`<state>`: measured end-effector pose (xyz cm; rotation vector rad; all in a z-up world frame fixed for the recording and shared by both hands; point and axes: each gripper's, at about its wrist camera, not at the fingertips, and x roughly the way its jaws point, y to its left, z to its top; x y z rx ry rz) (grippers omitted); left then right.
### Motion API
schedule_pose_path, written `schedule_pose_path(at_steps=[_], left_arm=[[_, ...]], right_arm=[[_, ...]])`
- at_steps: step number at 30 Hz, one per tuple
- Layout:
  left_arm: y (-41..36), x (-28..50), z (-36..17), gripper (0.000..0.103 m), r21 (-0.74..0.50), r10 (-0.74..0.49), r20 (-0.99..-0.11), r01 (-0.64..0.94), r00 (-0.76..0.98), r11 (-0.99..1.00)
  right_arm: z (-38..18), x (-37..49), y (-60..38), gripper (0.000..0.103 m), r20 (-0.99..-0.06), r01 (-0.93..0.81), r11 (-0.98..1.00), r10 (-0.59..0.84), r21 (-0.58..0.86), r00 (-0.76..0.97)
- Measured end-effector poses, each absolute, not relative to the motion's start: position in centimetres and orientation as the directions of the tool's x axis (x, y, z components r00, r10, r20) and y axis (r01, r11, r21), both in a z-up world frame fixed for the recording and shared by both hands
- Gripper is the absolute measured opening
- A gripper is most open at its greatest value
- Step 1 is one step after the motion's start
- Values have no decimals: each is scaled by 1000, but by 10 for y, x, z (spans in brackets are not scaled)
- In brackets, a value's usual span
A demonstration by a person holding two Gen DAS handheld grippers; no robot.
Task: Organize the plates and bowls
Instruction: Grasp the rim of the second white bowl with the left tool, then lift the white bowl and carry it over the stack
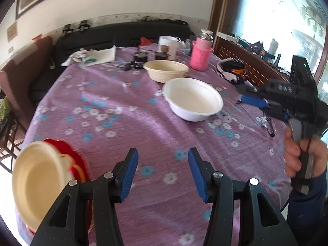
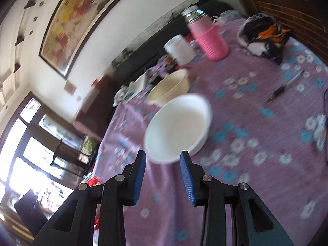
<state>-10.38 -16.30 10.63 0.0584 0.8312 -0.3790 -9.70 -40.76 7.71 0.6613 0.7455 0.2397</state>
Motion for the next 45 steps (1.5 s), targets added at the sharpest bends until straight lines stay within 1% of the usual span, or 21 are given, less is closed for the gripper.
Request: schedule_pose_path(at_steps=[4, 6, 8, 10, 13, 16, 19, 20, 25, 26, 27, 29, 30, 32, 33, 34, 35, 39, 45], left_arm=[[-190, -67, 101, 50, -138, -318, -743, 329, 589, 934], [-195, -46, 96, 50, -150, -297, -753, 286, 587, 946], [-198, -25, 90, 50, -192, -313, -762, 264, 567, 945], [-198, -10, 86, 50, -203, -304, -767, 236, 565, 950], [-198, 11, 85, 50, -221, -298, -749, 201, 592, 954], [-203, 30, 80, 50, -211, -290, -740, 200, 607, 957], [-205, 45, 69, 47, -230, -308, -741, 207, 597, 951], [-205, 47, 66, 45, -234, -314, -742, 210, 593, 949], [-211, 51, 54, 44, -236, -342, -746, 254, 571, 938], [-214, 52, 50, 42, -232, -345, -753, 265, 560, 936], [-217, 53, 47, 33, -226, -343, -759, 271, 553, 936], [-219, 54, 41, 21, -233, -352, -768, 278, 535, 932], [-220, 55, 40, 17, -240, -361, -769, 285, 528, 928], [-221, 53, 41, 17, -234, -359, -763, 289, 537, 928], [-222, 51, 42, 16, -232, -363, -760, 297, 540, 926], [-223, 50, 43, 16, -228, -365, -756, 304, 544, 925], [-224, 49, 44, 16, -215, -356, -752, 304, 554, 928], [-227, 45, 45, 15, -169, -327, -745, 310, 581, 936], [-224, 41, 52, 15, -154, -322, -728, 313, 606, 937]], right_arm=[[79, -59, -439, 38, -584, 80, 833, 311, 547, 750], [65, -44, -455, 38, -564, 78, 807, 336, 586, 755], [42, -37, -465, 38, -523, 54, 757, 396, 652, 755], [28, -36, -466, 34, -539, 58, 747, 421, 662, 730], [33, -39, -469, 34, -516, 18, 758, 427, 653, 742], [33, -40, -469, 33, -494, -2, 741, 450, 672, 744], [26, -32, -460, 32, -523, -3, 751, 462, 661, 716], [24, -31, -458, 32, -527, -4, 750, 468, 661, 710], [25, -31, -451, 32, -537, -7, 768, 455, 640, 710], [24, -31, -450, 32, -546, -1, 774, 447, 633, 708], [22, -29, -448, 32, -559, 7, 781, 441, 625, 702], [16, -27, -447, 32, -581, 25, 786, 435, 618, 688], [15, -26, -446, 32, -582, 23, 783, 442, 621, 682], [14, -25, -441, 31, -587, 12, 788, 448, 615, 674], [14, -25, -438, 30, -594, 10, 800, 438, 601, 675], [14, -25, -436, 20, -596, 4, 805, 436, 593, 674], [14, -26, -433, 12, -595, -9, 808, 441, 589, 672], [17, -29, -429, 12, -598, -11, 823, 422, 569, 682], [23, -33, -428, 12, -572, -32, 809, 442, 586, 691]])
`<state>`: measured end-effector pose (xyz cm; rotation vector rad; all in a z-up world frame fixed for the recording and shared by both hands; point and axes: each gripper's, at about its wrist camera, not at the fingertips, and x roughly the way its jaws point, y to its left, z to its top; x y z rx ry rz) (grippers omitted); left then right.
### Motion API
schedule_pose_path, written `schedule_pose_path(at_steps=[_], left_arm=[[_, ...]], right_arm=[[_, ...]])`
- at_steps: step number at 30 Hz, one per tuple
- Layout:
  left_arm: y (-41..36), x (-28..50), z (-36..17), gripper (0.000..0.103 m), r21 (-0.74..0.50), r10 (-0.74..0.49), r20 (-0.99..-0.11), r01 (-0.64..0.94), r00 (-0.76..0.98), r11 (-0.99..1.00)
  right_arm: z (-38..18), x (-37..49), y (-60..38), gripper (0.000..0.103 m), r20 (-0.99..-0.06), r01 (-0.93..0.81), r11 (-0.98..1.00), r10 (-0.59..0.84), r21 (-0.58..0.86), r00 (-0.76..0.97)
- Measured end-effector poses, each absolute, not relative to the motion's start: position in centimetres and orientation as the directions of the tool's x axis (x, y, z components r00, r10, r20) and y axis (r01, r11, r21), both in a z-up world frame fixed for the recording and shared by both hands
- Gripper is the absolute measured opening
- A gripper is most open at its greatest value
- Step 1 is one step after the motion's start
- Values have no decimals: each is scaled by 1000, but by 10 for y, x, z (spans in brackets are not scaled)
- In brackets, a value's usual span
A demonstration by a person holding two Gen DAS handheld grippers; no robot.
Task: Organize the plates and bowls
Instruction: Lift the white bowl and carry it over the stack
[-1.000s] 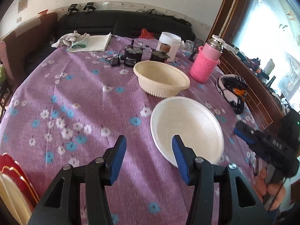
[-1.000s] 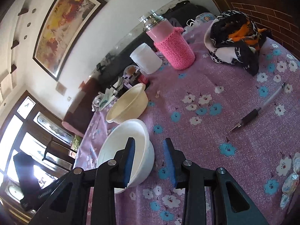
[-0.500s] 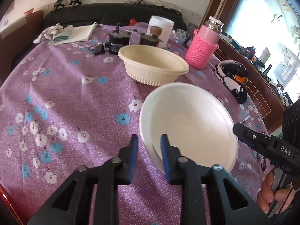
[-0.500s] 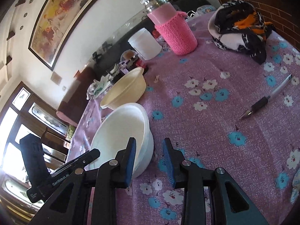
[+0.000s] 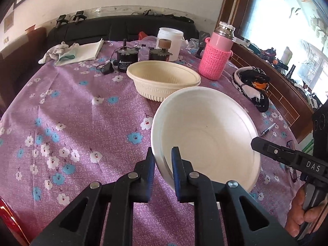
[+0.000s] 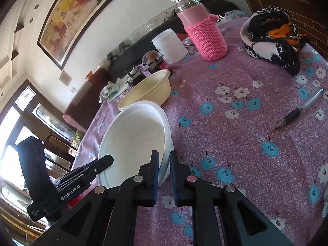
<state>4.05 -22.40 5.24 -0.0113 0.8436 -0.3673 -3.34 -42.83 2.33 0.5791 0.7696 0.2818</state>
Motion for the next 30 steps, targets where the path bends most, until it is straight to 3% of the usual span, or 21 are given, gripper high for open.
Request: schedule_pose_path(at_steps=[16, 30], left_arm=[[-224, 26, 60, 15, -122, -292, -717, 298, 633, 947], [-195, -69, 112, 20, -89, -312, -650, 338, 693, 937]], right_arm=[[23, -36, -428, 12, -563, -29, 784, 471, 620, 679], [74, -137, -397, 12, -510, -67, 779, 470, 623, 721]])
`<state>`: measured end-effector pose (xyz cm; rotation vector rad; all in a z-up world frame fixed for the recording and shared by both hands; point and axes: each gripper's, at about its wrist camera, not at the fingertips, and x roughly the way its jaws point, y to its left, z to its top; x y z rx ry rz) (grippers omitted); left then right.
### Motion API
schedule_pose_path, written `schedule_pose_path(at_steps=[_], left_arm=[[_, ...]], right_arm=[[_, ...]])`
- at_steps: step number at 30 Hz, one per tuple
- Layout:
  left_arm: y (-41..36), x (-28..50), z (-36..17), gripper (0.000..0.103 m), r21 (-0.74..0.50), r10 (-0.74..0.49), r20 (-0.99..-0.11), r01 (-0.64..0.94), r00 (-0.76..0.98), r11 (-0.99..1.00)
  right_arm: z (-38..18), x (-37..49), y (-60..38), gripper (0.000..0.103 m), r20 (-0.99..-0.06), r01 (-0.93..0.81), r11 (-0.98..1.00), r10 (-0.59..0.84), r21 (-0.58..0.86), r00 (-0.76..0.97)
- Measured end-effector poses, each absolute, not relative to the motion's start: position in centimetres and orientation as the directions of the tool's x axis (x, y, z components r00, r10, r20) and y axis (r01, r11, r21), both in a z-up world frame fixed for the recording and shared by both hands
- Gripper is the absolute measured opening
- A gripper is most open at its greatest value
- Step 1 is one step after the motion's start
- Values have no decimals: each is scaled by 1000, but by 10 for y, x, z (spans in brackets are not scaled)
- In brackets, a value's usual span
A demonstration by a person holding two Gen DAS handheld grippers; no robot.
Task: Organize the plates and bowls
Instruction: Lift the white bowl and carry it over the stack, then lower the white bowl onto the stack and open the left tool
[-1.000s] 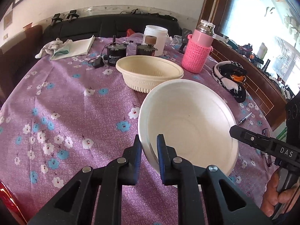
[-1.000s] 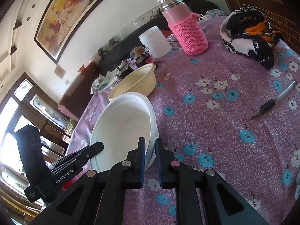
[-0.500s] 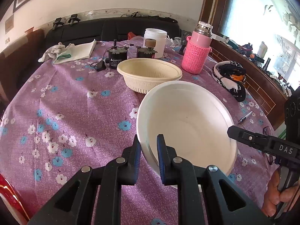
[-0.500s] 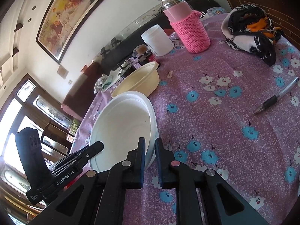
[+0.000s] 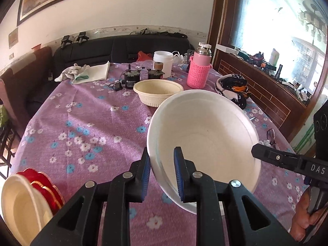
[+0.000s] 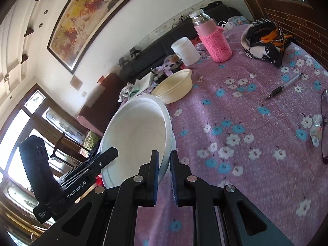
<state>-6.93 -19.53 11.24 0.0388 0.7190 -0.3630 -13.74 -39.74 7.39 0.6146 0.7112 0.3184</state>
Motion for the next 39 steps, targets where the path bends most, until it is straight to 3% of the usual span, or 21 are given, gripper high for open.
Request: schedule_pose_path(at_steps=[10, 21, 30, 39], left_arm=[[-121, -121, 139, 21, -111, -273, -596, 260, 755, 959], [-9, -152, 153, 26, -158, -167, -585, 91, 793, 983], [56, -162, 132, 26, -195, -89, -621, -43, 779, 980], [79, -158, 108, 26, -233, -93, -658, -84, 748, 969]], right_arm=[[106, -158, -336, 12, -504, -185, 784, 540, 593, 674], [123, -136, -230, 13, -539, -310, 720, 679, 621, 499], [106, -119, -145, 14, -589, -368, 692, 722, 621, 363], [79, -108, -117, 15, -629, -350, 691, 722, 632, 289]])
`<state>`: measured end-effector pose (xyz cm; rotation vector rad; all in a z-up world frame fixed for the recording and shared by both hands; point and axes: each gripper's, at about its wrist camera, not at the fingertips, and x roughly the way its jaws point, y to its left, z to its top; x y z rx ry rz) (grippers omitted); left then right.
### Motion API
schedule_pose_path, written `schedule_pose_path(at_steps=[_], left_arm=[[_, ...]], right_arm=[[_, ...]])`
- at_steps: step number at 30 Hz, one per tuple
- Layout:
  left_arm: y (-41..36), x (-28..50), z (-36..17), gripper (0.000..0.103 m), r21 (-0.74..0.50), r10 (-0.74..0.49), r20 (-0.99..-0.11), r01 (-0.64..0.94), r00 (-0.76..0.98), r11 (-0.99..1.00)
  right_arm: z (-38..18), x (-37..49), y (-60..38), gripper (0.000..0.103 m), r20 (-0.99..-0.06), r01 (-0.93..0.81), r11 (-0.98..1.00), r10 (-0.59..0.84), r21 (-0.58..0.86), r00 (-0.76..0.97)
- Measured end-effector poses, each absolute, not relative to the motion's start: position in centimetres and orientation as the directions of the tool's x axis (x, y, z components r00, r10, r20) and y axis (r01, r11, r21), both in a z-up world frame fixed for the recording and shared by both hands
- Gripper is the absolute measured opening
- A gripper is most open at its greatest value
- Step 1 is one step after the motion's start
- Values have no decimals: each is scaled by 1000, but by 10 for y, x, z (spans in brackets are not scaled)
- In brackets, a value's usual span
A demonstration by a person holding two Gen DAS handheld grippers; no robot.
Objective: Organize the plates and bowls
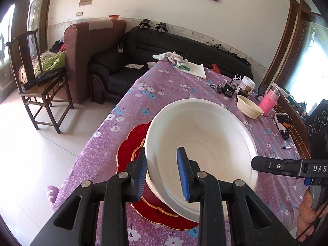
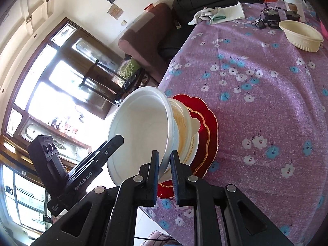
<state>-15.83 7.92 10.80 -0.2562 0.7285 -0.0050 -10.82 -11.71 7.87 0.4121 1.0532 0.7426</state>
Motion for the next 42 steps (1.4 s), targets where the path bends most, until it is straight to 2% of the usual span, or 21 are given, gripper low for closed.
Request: schedule_pose_path(at_steps=[15, 25, 34, 42], left_arm=[[87, -157, 102, 27, -241, -78, -664, -113, 743, 964], [86, -163, 114, 29, -233, -66, -642, -112, 764, 966], [40, -169, 140, 38, -181, -105, -606, -7, 788, 984], [-55, -160, 147, 47, -111, -221, -628, 195, 746, 974]], right_arm=[[82, -108, -111, 16, -641, -381, 708, 704, 595, 307], [92, -110, -135, 19, -606, -371, 703, 711, 607, 357], [89, -112, -201, 23, -555, -288, 692, 711, 662, 432], [70, -113, -281, 25, -526, -168, 681, 678, 713, 514]])
